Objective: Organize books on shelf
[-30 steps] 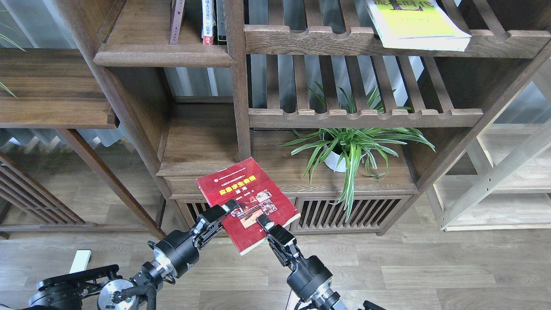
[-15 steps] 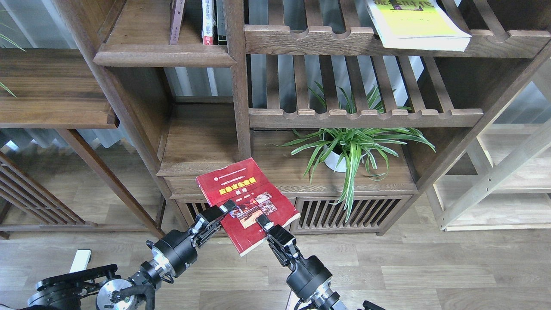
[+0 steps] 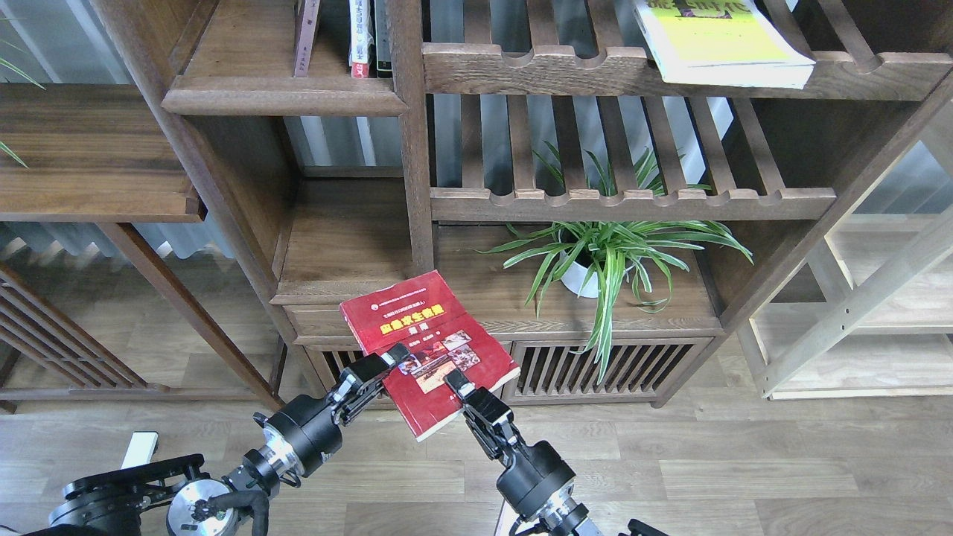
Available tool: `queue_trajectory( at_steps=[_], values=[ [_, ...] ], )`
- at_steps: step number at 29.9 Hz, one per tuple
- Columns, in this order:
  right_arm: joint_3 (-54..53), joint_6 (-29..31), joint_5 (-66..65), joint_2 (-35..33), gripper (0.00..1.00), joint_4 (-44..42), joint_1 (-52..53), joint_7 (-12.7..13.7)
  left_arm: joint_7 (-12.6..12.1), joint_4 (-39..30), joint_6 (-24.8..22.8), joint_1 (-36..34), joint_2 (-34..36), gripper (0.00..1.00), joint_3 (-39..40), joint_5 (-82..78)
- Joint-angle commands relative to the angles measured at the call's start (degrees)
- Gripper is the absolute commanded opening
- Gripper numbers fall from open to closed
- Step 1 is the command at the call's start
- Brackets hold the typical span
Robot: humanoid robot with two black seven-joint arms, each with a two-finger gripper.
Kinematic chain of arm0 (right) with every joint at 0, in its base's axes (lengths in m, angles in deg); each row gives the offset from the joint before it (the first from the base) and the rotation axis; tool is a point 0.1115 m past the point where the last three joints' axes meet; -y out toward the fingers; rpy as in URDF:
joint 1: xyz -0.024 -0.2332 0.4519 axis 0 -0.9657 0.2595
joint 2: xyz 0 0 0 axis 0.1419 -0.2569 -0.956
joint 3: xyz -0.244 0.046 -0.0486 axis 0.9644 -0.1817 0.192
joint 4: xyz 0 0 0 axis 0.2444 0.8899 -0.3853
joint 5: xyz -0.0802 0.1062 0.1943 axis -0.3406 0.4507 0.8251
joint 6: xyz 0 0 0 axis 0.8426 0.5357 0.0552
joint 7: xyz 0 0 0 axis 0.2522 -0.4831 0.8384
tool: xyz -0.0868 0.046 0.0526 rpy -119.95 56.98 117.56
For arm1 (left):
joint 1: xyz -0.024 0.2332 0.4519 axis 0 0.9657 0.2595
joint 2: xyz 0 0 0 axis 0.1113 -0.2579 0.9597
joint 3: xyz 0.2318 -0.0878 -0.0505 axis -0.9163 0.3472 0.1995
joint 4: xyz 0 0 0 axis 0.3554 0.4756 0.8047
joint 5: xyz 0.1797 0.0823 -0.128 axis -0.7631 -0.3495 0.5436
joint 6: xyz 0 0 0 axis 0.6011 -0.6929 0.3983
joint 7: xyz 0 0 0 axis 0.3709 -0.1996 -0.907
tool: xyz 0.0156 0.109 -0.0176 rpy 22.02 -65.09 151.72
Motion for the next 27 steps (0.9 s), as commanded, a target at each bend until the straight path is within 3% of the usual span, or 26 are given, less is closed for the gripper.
queue_trajectory(
  at_steps=[1,11,27],
  values=[
    [-2.8,-1.6,0.0,0.0,0.32,-0.7,0.0,-0.1,0.0,0.1,0.0,0.0,0.1,0.10,0.0,0.0],
    [-16.6,-5.3,-0.2,0.0,0.62,-7.4,-0.4,-0.1,0.0,2.0,0.0,0.3,1.1,0.06,1.1,-0.3],
    [-18.7,-5.1,-0.4,0.0,0.64,-8.5,-0.4,-0.1,-0.2,4.2,0.0,0.9,7.3,0.04,1.4,-8.2]
  ],
)
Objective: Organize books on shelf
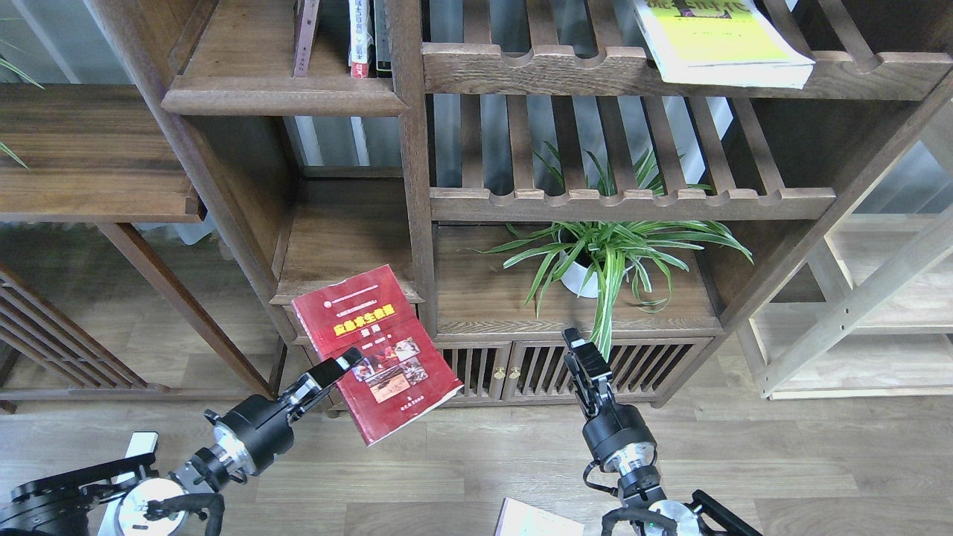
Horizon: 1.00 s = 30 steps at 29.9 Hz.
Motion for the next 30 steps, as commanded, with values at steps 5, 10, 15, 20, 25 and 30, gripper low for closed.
queue_trajectory(
  at_steps=[5,10,15,20,25,30],
  values=[
    [-0.3,0.4,-0.1,0.0,0.64,0.0,-0.4,0.0,-0.7,1.8,0.0,1.0,3.5,0.05,3.9,-4.7],
    [-1.0,0.3,-0.4,0.0,0.64,0.0,-0.9,0.0,-0.8,6.9,0.0,7.5,2.7,0.06,13.4,-11.6],
    [-1.1,0.2,-0.5,0.0,0.64,0.0,-1.6,0.0,-0.9,8.3,0.0,13.4,0.7,0.06,21.4,-19.2],
    [-1.8,0.3,-1.6,0.0,0.64,0.0,-2.6,0.0,-1.3,10.0,0.0,15.9,0.3,0.05,27.7,-24.4],
    [-2.2,0.3,-1.9,0.0,0.64,0.0,-3.0,0.0,-1.4,11.4,0.0,17.4,0.3,0.05,32.4,-28.4],
    [-2.2,0.3,-2.2,0.0,0.64,0.0,-3.0,0.0,-1.6,15.1,0.0,17.5,0.3,0.05,33.2,-31.4]
  ],
)
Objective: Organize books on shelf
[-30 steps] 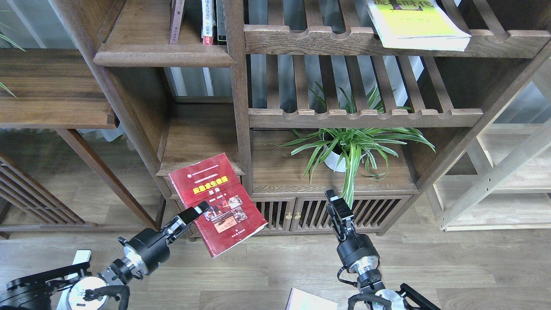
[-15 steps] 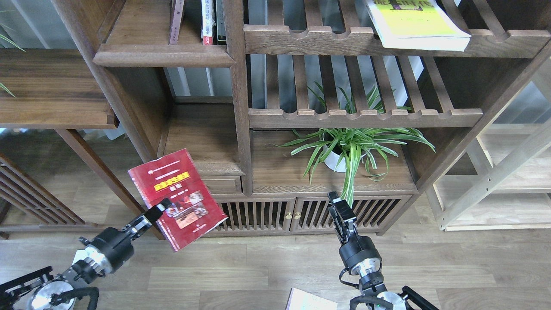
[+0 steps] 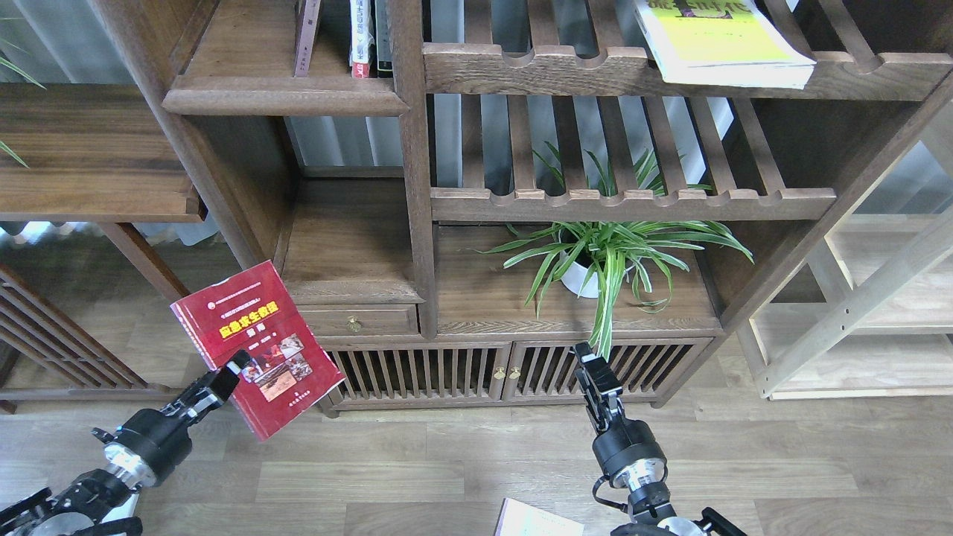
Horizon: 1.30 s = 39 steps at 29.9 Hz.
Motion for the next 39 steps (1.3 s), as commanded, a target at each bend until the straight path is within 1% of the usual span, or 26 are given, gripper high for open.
queue_trajectory(
  at_steps=[1,3,6,8,12,19,21,22,25,29,36,39],
  values=[
    [0.0,0.0,-0.2,0.0,0.64,0.0,0.0,0.0,-0.1,2.3,0.0,0.3,0.0,0.05,0.9,-1.6],
    [0.0,0.0,-0.2,0.0,0.64,0.0,-0.1,0.0,-0.2,4.7,0.0,0.3,-0.2,0.06,1.3,-1.6],
    [0.0,0.1,-0.2,0.0,0.64,0.1,-0.3,0.0,-0.7,6.7,0.0,-0.2,-3.4,0.06,1.5,-1.7],
    [0.0,0.1,-0.2,0.0,0.64,0.1,-0.4,0.0,-1.6,6.6,0.0,-0.7,-4.4,0.05,1.5,-1.7],
    [0.0,0.2,-0.3,0.0,0.64,0.2,-0.5,0.0,-5.1,6.1,0.0,-0.9,-5.1,0.05,2.1,-1.7],
    [0.0,0.1,-0.8,0.0,0.64,0.0,-0.8,0.0,-6.5,5.9,0.0,-1.0,-3.7,0.05,5.3,-1.7],
    [0.0,0.1,-0.9,0.0,0.64,-0.2,-0.8,0.0,-8.1,5.8,0.0,-1.0,-3.6,0.05,6.5,-1.7],
    [0.1,0.1,-0.9,0.0,0.64,-0.3,-0.7,0.0,-9.4,5.7,0.0,-1.0,-3.6,0.05,7.4,-1.7],
    [0.1,0.1,-1.0,0.0,0.64,-0.3,-0.7,0.0,-11.3,5.5,0.0,-1.3,-3.6,0.05,8.7,-1.7],
    [0.1,0.1,-1.0,0.0,0.64,-0.4,-0.7,0.0,-11.8,5.6,0.0,-1.2,-2.0,0.05,8.7,-1.7],
    [0.0,0.1,-1.0,0.0,0.64,-0.5,-0.7,0.0,-12.0,5.1,0.0,-1.4,-2.2,0.05,8.9,-0.9],
    [0.0,0.1,-1.0,0.0,0.64,-0.7,-0.7,0.0,-12.0,3.0,0.0,-1.5,-2.2,0.05,9.1,-0.9]
  ],
)
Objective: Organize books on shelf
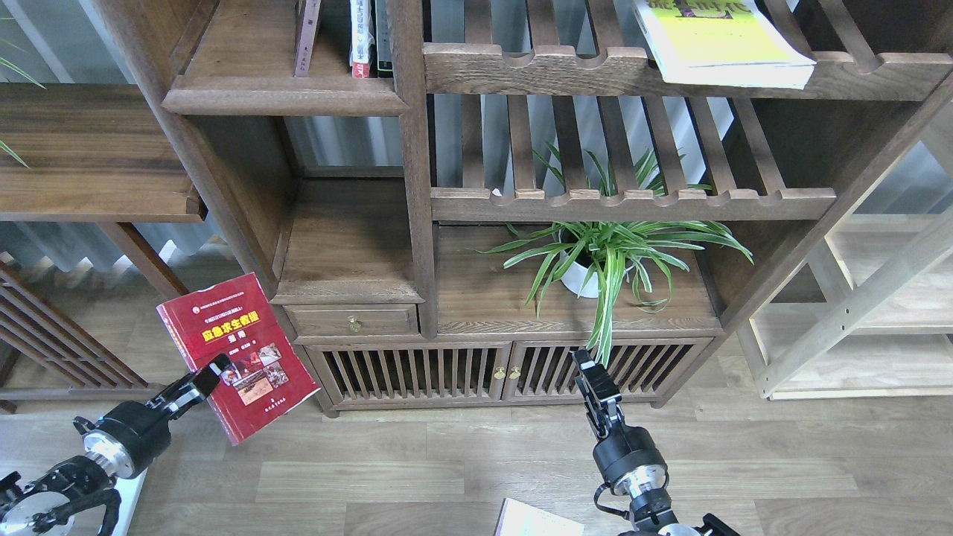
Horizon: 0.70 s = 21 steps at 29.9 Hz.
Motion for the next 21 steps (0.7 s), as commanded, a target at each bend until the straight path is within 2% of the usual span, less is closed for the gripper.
queue_trajectory(
  at_steps=[1,11,14,18,21],
  values=[
    [-0.1,0.0,0.0,0.0,0.64,-0.1,0.0,-0.1,0.0,-2.6,0.0,-0.1,0.0,0.05,0.3,0.0],
    [-0.2,0.1,0.0,0.0,0.64,-0.2,0.0,-0.1,-1.2,-16.0,0.0,0.3,3.1,0.05,8.4,0.0],
    [-0.4,0.1,0.0,0.0,0.64,-0.3,0.0,-0.1,-2.5,-18.7,0.0,0.9,4.6,0.05,9.7,0.0],
    [-0.6,0.1,0.0,0.0,0.64,-0.5,0.0,-0.1,-5.7,-21.9,0.0,4.0,6.0,0.05,13.7,-1.1],
    [-0.6,0.1,0.0,0.0,0.64,-0.7,0.0,-0.1,-6.5,-25.2,0.0,6.5,7.1,0.05,17.6,-4.1]
  ],
)
